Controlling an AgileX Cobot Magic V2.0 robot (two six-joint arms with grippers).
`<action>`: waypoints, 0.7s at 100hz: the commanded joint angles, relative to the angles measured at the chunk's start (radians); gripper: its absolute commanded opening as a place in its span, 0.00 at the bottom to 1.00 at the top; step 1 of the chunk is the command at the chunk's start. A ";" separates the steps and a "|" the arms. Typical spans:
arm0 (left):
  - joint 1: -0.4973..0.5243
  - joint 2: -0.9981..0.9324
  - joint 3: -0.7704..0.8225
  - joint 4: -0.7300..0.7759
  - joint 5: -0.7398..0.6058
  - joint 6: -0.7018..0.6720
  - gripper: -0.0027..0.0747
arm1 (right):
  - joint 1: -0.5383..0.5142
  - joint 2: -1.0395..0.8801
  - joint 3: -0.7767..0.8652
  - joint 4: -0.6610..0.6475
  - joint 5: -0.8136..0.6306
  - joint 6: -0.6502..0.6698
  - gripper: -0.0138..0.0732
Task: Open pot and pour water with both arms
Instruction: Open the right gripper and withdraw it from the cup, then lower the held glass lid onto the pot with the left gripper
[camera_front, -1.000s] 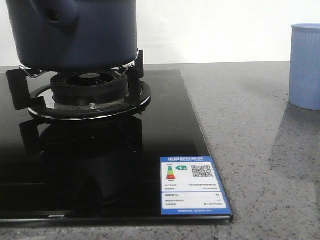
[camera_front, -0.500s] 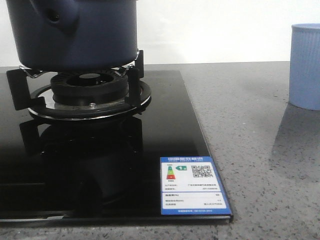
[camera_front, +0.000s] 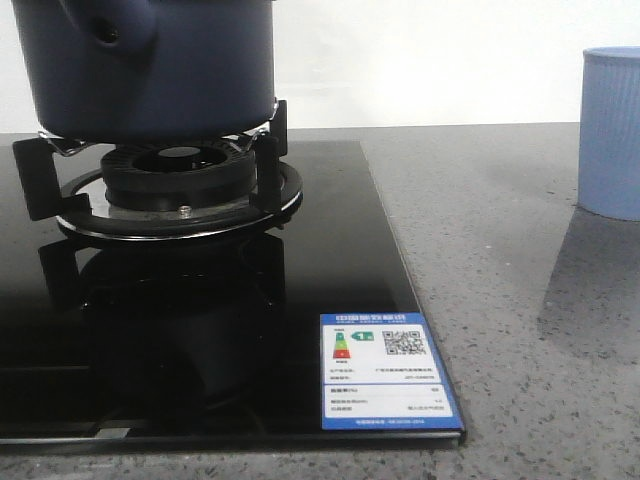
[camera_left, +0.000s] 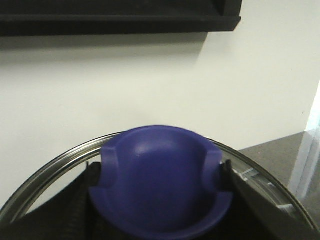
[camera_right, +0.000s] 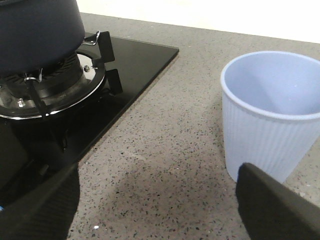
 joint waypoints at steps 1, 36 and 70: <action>-0.023 0.008 -0.040 0.002 -0.110 0.002 0.51 | -0.006 -0.003 -0.026 -0.031 0.002 0.004 0.82; -0.033 0.121 -0.040 0.002 -0.152 0.002 0.51 | -0.004 -0.003 -0.026 -0.031 -0.004 0.004 0.82; -0.033 0.185 -0.040 0.002 -0.155 0.002 0.51 | -0.004 -0.003 -0.026 -0.031 -0.004 0.004 0.82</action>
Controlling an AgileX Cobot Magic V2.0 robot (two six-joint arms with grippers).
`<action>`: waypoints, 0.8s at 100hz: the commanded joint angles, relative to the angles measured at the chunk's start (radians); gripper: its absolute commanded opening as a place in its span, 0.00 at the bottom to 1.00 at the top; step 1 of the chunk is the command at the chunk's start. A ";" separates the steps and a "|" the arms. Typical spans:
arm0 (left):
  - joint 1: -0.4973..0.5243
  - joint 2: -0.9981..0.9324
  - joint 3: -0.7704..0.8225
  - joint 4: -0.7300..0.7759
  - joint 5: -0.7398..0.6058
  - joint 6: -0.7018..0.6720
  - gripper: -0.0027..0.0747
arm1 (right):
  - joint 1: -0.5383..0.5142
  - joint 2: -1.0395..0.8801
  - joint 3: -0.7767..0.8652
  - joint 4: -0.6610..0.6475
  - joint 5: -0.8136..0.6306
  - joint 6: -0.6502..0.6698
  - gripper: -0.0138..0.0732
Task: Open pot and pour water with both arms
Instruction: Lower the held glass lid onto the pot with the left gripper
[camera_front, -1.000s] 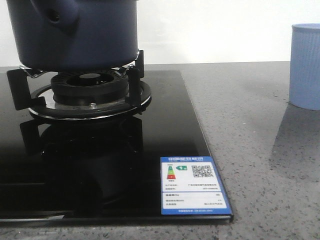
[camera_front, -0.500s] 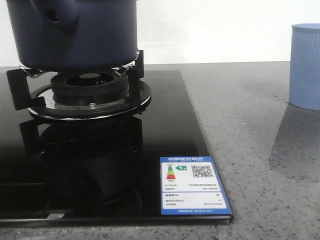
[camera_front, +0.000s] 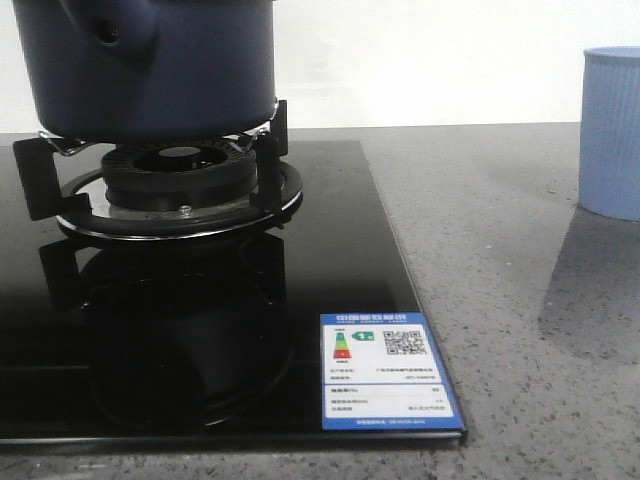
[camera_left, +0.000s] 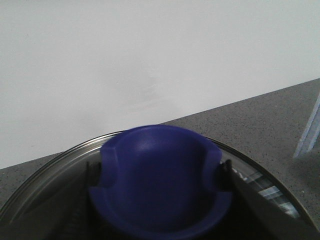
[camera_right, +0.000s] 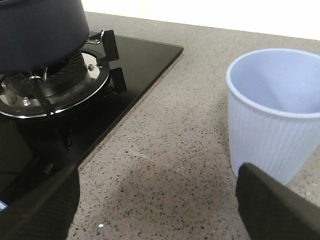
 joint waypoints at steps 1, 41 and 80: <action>-0.007 -0.020 -0.040 0.002 -0.103 0.002 0.51 | -0.004 -0.003 -0.026 -0.031 0.009 0.000 0.82; -0.007 -0.014 -0.040 0.002 -0.144 0.002 0.51 | -0.004 -0.003 -0.026 -0.031 0.004 0.000 0.82; -0.022 -0.014 -0.040 -0.001 -0.109 0.002 0.51 | -0.004 -0.003 -0.026 -0.030 -0.003 0.000 0.82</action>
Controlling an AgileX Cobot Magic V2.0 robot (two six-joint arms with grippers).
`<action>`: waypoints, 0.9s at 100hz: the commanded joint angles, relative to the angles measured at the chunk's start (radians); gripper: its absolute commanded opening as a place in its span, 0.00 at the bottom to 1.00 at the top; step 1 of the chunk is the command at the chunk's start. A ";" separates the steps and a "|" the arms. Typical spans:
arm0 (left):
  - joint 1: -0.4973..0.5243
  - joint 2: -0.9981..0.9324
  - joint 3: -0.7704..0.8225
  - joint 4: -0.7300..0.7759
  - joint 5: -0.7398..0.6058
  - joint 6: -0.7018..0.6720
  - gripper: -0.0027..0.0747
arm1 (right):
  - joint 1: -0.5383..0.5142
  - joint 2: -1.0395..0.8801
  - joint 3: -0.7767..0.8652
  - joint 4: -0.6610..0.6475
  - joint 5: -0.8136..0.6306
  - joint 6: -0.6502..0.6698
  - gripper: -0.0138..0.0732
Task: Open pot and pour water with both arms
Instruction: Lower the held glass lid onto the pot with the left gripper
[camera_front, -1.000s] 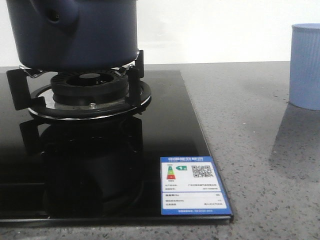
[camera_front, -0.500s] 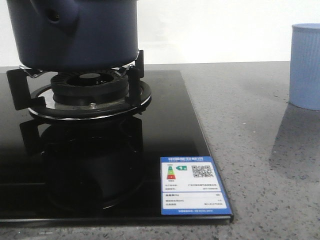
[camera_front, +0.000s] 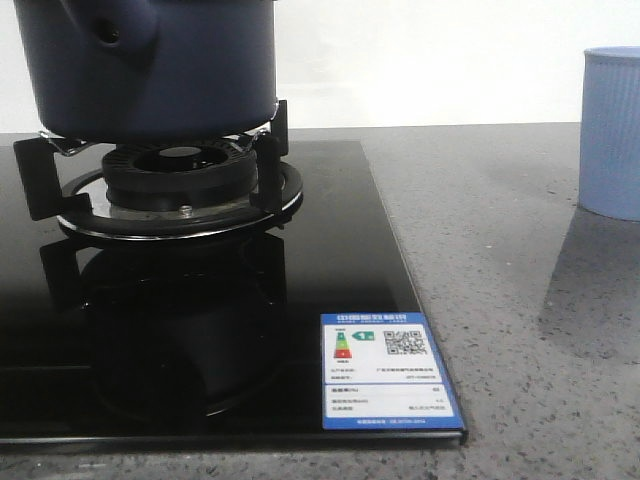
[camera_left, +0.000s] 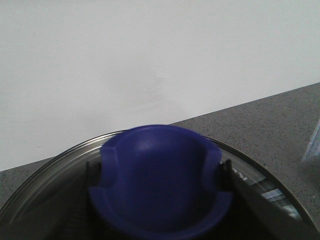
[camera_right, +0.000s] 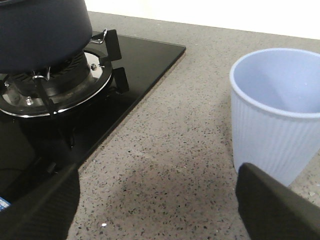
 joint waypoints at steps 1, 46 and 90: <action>-0.014 -0.031 -0.040 0.001 -0.072 0.002 0.51 | -0.004 -0.003 -0.026 -0.030 0.006 0.000 0.82; -0.016 -0.031 -0.040 0.001 -0.049 0.002 0.52 | -0.004 -0.003 -0.026 -0.030 0.004 0.000 0.82; -0.016 -0.081 -0.040 0.001 -0.037 0.002 0.75 | -0.001 -0.003 -0.026 -0.030 -0.002 0.000 0.82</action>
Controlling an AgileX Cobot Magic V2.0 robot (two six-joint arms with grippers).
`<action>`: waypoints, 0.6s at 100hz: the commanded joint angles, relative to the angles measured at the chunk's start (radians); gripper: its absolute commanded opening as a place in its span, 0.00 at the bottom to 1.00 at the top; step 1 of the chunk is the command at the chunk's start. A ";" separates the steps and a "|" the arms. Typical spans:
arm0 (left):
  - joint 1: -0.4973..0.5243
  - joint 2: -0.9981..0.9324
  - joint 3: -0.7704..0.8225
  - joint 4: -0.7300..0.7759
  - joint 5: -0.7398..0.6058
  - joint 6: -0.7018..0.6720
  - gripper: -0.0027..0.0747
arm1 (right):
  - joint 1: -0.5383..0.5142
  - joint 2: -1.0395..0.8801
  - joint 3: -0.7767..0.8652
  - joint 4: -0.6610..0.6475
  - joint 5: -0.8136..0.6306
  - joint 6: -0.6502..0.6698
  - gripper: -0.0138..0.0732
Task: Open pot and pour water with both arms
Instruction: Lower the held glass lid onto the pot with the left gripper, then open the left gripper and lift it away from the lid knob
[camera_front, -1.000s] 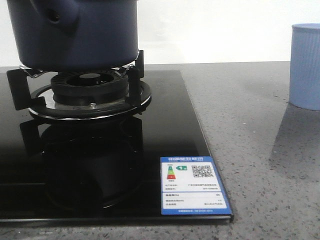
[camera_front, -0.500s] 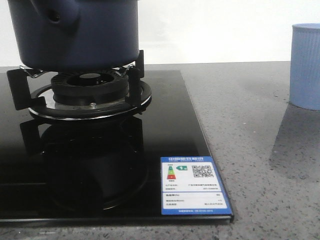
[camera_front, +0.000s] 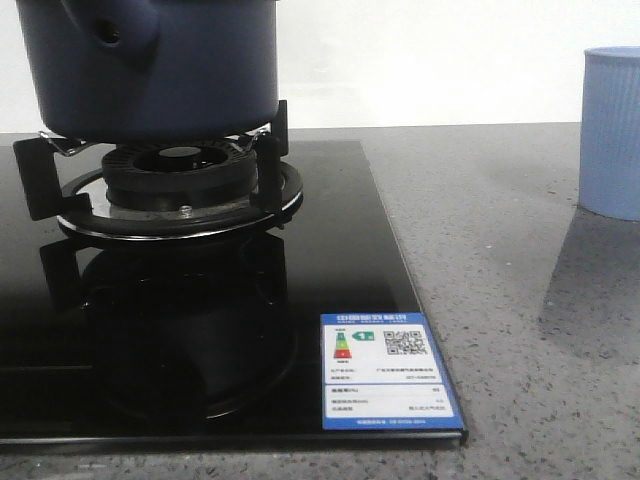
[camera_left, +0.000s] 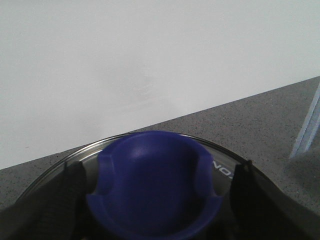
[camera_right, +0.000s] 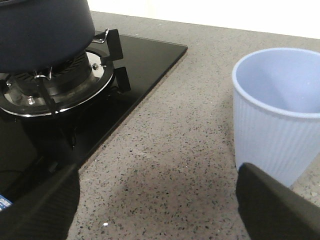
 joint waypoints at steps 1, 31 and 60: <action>-0.008 -0.063 -0.040 0.003 -0.064 0.000 0.75 | -0.001 -0.003 -0.026 -0.030 0.002 0.000 0.82; 0.041 -0.265 -0.040 0.066 -0.068 0.000 0.75 | 0.014 -0.003 -0.026 0.062 -0.019 0.000 0.82; 0.170 -0.403 -0.040 0.068 -0.021 0.000 0.48 | 0.029 -0.003 -0.028 0.562 -0.058 -0.004 0.51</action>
